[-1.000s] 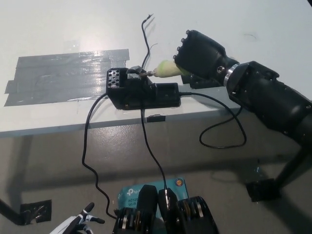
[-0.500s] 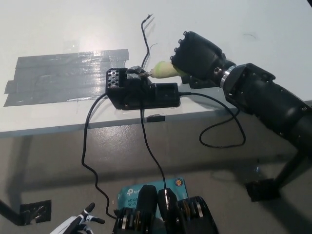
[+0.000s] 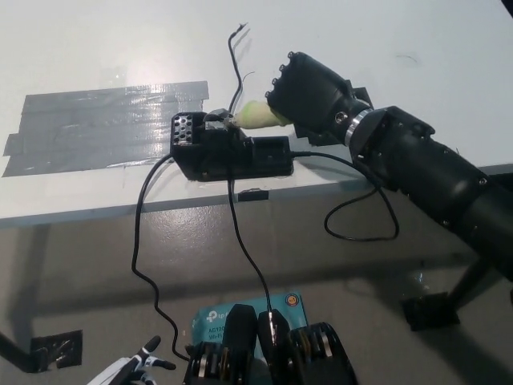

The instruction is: The robot uses its right hand to grab and lift the soldering gun kept on the middle of the table and puts it in its base

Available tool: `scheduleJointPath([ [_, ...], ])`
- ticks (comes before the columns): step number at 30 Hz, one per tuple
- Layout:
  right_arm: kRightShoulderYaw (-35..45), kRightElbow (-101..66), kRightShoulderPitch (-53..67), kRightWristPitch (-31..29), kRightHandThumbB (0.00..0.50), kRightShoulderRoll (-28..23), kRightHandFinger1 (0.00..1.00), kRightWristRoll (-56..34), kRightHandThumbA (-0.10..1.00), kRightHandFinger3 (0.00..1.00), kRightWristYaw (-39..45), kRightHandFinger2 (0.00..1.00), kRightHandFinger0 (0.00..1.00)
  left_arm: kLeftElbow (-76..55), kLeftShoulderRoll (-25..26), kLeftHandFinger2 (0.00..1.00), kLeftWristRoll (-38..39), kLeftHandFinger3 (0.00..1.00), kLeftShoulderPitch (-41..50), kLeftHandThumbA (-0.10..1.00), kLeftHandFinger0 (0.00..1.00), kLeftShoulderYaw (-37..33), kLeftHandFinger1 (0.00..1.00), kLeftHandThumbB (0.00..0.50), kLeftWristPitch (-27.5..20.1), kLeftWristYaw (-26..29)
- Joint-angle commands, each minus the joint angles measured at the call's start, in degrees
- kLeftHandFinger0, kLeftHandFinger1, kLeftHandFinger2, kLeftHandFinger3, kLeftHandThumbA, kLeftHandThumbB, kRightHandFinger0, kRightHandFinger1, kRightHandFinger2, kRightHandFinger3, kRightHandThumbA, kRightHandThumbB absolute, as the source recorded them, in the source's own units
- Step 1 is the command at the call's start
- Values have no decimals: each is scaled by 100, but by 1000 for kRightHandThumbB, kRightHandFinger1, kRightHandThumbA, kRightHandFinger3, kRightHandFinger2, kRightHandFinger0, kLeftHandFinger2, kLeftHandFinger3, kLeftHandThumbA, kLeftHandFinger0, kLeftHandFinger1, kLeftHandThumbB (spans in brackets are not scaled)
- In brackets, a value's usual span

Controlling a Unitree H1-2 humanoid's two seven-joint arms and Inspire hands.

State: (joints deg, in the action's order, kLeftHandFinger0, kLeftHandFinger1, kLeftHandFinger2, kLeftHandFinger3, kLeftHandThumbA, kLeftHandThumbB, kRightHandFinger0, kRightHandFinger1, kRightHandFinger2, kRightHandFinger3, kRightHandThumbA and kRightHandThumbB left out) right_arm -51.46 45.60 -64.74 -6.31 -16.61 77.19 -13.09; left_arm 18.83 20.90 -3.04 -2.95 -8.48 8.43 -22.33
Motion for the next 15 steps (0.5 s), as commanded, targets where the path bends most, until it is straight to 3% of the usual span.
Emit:
scheduleJointPath([
  [1,21,-165,-210,-26,165,114,0,-48,-87,0,78,14,0,-200,67,347,-22,675,-14,1000,0,-23,86,500,37,-43],
  [5,-42,-162,-219,44,156,146,0,33,-83,11,99,36,0,-171,72,333,-73,680,-49,1000,0,-56,82,500,33,-16],
  [8,111,20,-163,-60,173,314,0,-243,-100,215,-143,117,0,-203,70,345,-32,682,-39,1000,0,-36,83,500,63,-30],
  [11,125,-25,-135,-47,167,327,0,-256,-100,177,-62,113,0,-198,38,344,-36,670,-50,1000,0,-43,82,500,97,-13],
  [12,121,23,-162,-87,135,388,0,-278,-80,54,-86,102,0,-203,42,319,-67,674,-45,1000,0,-59,60,500,81,-2],
  [14,143,37,-167,-92,128,416,0,-315,-77,1,-84,97,0,-214,51,306,-105,674,-40,1000,0,-78,39,500,50,12],
  [15,121,68,-174,-35,138,461,0,-276,-85,95,-111,101,0,-227,67,312,-143,678,-25,1000,0,-88,50,500,85,32],
])
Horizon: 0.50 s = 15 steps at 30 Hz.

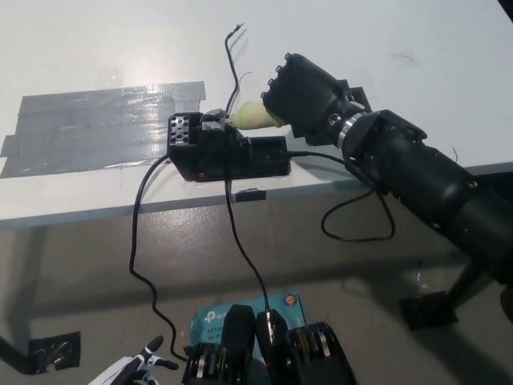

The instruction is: The robot uses its right hand to grab and lift the soldering gun kept on the middle of the table and puts it in its base

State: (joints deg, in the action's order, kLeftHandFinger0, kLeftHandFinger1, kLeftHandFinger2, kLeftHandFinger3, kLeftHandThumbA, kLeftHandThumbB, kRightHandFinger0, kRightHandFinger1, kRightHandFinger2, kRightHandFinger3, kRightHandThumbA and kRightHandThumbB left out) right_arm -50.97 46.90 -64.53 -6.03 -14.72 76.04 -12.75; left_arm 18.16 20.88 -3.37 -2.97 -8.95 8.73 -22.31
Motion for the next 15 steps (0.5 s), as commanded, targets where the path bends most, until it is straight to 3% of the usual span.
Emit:
scheduleJointPath([
  [1,190,51,-191,-178,165,337,0,-354,-99,194,-317,126,0,-214,76,317,-105,686,-17,1000,0,-36,71,500,134,20],
  [2,268,38,-205,-332,158,346,0,-508,-100,720,-275,173,0,-139,64,316,-66,686,-36,1000,0,-11,84,500,101,9],
  [3,236,-64,-204,-219,148,333,50,-427,-100,1000,-68,285,0,-146,71,316,-71,688,-20,1000,0,-15,85,500,64,4],
  [4,228,-103,-189,-162,140,335,12,-383,-100,1000,16,314,0,-151,86,317,-78,691,-8,1000,0,-18,84,500,51,-7],
  [5,195,-188,-204,-76,266,310,324,-294,-36,1000,96,602,222,-114,73,315,-78,675,-24,1000,0,-10,66,500,71,5],
  [6,187,-197,-210,-72,302,309,333,-277,-21,1000,89,565,233,-119,66,313,-76,671,-18,1000,0,2,53,500,93,16],
  [8,83,-181,-261,18,432,327,1000,-139,325,1000,329,1000,1000,-109,60,320,-37,670,0,1000,0,33,65,500,91,9],
  [9,14,-189,-288,112,464,335,1000,-28,404,1000,466,1000,1000,-160,58,324,-35,671,15,1000,0,34,69,500,150,3],
  [10,-7,-229,-271,227,500,356,1000,27,613,1000,552,1000,1000,-127,57,319,-11,673,24,1000,0,48,61,500,112,-4],
  [12,15,-325,-242,309,500,375,1000,-8,683,1000,759,1000,1000,-77,53,315,-16,684,28,1000,0,49,56,500,81,5],
  [13,15,-341,-234,382,500,398,1000,8,824,1000,848,1000,1000,-32,52,307,-28,679,18,1000,0,43,52,500,68,11],
  [15,29,-394,-223,464,500,447,1000,6,877,1000,992,1000,1000,0,59,293,-17,665,24,1000,0,51,51,500,57,2],
])
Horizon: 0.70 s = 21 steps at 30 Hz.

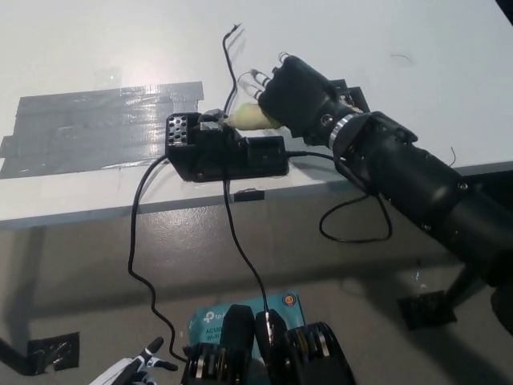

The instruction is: The robot uses its right hand to grab and lift the soldering gun kept on the middle of the table and puts it in its base

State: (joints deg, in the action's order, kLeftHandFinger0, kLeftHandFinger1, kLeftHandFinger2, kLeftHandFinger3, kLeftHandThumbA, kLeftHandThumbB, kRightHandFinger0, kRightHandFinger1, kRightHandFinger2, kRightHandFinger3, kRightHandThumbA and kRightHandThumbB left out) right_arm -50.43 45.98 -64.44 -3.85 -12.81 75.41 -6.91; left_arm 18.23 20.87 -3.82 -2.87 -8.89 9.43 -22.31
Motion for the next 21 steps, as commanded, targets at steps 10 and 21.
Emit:
scheduleJointPath([
  [10,414,-938,3,618,500,527,1000,-206,948,1000,1318,1000,1000,-10,93,300,44,631,50,1000,0,49,48,500,-90,-28],
  [21,947,-1681,19,944,500,713,1000,-516,945,1000,2442,1000,1000,69,97,301,47,650,150,1000,0,108,8,500,-118,18],
])
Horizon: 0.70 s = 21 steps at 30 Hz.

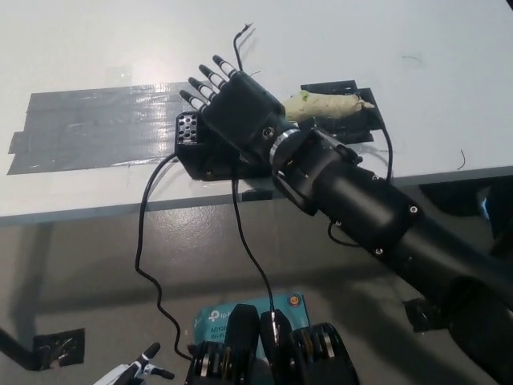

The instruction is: The robot uses its right hand to grab and lift the soldering gun kept on the middle of the table and puts it in its base

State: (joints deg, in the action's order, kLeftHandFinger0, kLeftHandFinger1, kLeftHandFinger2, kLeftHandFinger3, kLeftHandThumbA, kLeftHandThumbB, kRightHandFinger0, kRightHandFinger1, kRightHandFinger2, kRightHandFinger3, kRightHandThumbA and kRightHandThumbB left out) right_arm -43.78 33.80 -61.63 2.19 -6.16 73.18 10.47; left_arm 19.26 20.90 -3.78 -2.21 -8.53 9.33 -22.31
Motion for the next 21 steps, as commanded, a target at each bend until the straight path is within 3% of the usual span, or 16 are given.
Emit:
scheduleJointPath([
  [1,296,-458,-258,337,500,61,1000,-283,947,1000,714,1000,1000,-25,101,301,44,650,81,1000,0,77,6,500,-112,16],
  [3,665,-1518,-238,471,500,-79,1000,-606,973,1000,1555,1000,1000,98,107,293,70,658,54,1000,0,95,12,500,-253,-2],
  [6,907,-2179,-269,410,500,-216,1000,-827,1000,1000,1901,1000,1000,199,88,290,129,652,20,1000,0,141,2,500,-268,-9],
  [7,1076,-2528,-259,510,500,-247,1000,-1087,975,1000,2250,1000,1000,204,85,296,118,655,21,1000,0,142,6,500,-256,4],
  [8,1338,-3590,-249,863,500,-408,1000,-1504,956,1000,3133,1000,1000,98,93,301,50,648,89,1000,0,123,19,500,-223,60],
  [11,1419,-3784,-240,875,500,-389,1000,-1582,954,1000,3292,1000,1000,170,94,306,54,646,90,1000,0,149,22,500,-252,90],
  [13,1710,-5169,-38,1281,500,-677,1000,-2034,900,1000,3930,1000,1000,265,64,296,142,613,119,1000,0,215,0,500,-300,91],
  [17,2155,-7196,362,2146,500,-1326,1000,-2367,910,1000,4908,1000,1000,229,71,282,143,624,240,1000,0,265,0,500,-307,158],
  [18,2853,-8066,1011,2441,496,-1491,1000,-2654,764,1000,4957,1000,1000,217,94,302,131,647,243,1000,0,239,11,500,-342,126],
  [19,2899,-8126,1032,2474,499,-1488,1000,-2688,755,1000,4959,1000,1000,228,101,305,147,648,239,1000,0,262,11,500,-361,131],
  [20,2978,-8265,1126,2474,465,-1558,1000,-2698,766,1000,4958,1000,1000,239,116,317,176,653,247,1000,0,284,23,500,-390,116],
  [21,3482,-8637,1729,2474,375,-1753,1000,-2879,663,1000,4645,1000,1000,268,120,319,217,634,235,1000,0,291,34,500,-413,70],
])
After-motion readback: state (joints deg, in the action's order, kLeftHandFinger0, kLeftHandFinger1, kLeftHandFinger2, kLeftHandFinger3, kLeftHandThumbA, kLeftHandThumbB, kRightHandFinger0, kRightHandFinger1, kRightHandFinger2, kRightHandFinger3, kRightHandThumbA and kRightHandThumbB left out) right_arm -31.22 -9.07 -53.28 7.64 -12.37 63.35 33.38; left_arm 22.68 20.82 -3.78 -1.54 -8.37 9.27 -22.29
